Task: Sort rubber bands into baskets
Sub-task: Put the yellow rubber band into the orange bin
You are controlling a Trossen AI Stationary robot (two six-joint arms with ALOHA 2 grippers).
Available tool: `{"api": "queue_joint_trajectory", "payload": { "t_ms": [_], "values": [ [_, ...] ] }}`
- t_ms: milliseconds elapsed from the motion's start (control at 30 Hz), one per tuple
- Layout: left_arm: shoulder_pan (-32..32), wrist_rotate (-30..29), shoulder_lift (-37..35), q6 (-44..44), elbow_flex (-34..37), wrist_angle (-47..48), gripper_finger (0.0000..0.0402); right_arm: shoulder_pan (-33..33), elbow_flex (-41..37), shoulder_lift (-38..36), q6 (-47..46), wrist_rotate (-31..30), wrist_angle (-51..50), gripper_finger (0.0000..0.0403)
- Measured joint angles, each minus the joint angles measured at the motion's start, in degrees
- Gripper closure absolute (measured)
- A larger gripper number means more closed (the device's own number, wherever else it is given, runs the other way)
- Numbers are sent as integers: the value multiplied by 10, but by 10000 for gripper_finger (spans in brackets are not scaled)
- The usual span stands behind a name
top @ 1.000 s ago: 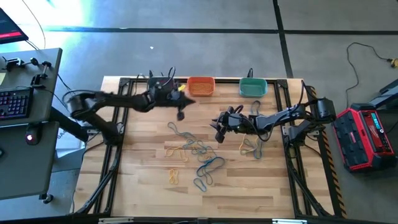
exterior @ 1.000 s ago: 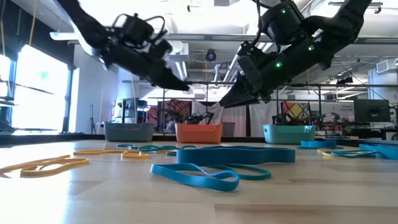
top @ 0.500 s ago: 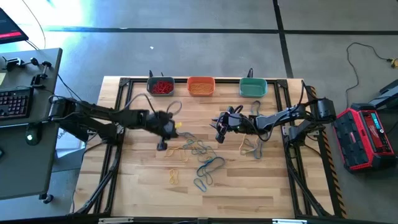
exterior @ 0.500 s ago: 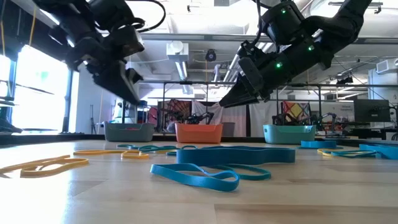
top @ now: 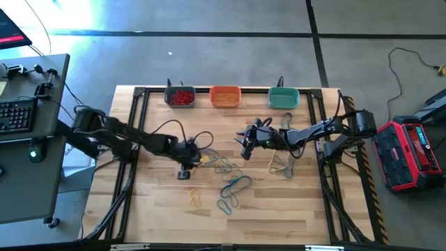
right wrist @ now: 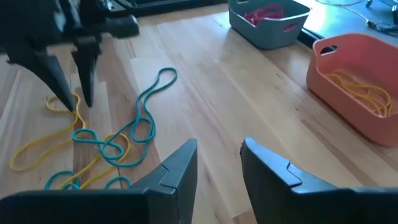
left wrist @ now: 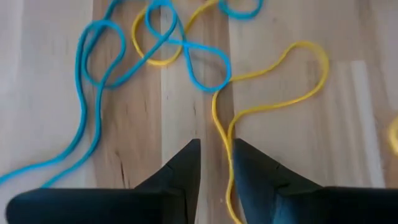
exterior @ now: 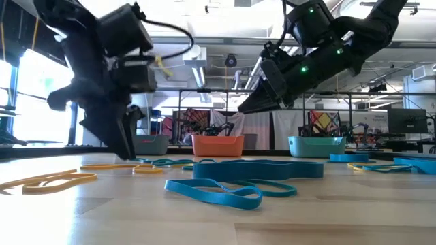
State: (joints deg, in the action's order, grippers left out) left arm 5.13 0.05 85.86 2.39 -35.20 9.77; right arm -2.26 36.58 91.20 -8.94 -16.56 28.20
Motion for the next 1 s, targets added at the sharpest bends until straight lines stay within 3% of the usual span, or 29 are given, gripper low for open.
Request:
{"api": "queue_joint_trajectory", "payload": {
  "t_ms": [500,767,1000],
  "values": [
    [0,13,44,25,-2,-24,323,0,0,0,4,0,4,291],
    [7,-31,39,-17,-2,0,394,0,0,0,-7,30,23,291],
    [6,-70,2,-21,1,25,401,0,0,0,-5,58,28,291]
  ]
}}
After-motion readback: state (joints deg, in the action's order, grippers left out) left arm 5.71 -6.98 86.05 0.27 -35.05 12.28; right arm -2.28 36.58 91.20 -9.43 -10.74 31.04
